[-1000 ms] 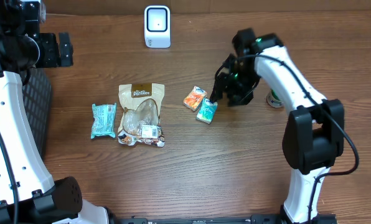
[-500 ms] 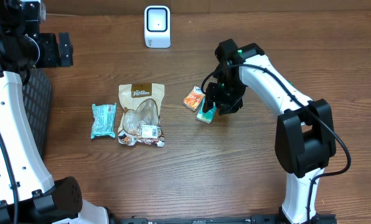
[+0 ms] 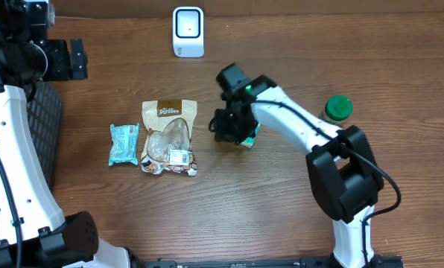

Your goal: Scan the item barcode

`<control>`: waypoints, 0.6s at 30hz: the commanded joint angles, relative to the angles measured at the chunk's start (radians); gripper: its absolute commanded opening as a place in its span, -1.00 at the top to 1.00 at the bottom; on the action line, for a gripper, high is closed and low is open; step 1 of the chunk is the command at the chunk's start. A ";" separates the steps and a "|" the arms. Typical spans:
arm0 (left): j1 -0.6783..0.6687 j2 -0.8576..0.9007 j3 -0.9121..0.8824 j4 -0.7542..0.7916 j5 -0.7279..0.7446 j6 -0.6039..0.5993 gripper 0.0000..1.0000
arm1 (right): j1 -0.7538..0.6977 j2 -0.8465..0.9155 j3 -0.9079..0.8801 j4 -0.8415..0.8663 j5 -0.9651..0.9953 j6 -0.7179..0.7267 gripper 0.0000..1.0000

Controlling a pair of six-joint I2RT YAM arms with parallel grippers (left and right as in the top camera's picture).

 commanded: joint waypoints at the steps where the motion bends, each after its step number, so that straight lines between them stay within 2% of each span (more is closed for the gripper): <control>1: 0.002 -0.004 0.020 0.001 -0.003 0.019 -0.99 | 0.011 -0.011 -0.034 0.013 0.097 0.085 0.53; 10: 0.002 -0.004 0.020 0.001 -0.003 0.019 -0.99 | -0.016 -0.008 -0.039 -0.012 0.249 0.085 0.52; 18: 0.002 -0.004 0.020 0.001 -0.003 0.019 -0.99 | -0.091 -0.008 -0.037 -0.088 0.272 0.083 0.52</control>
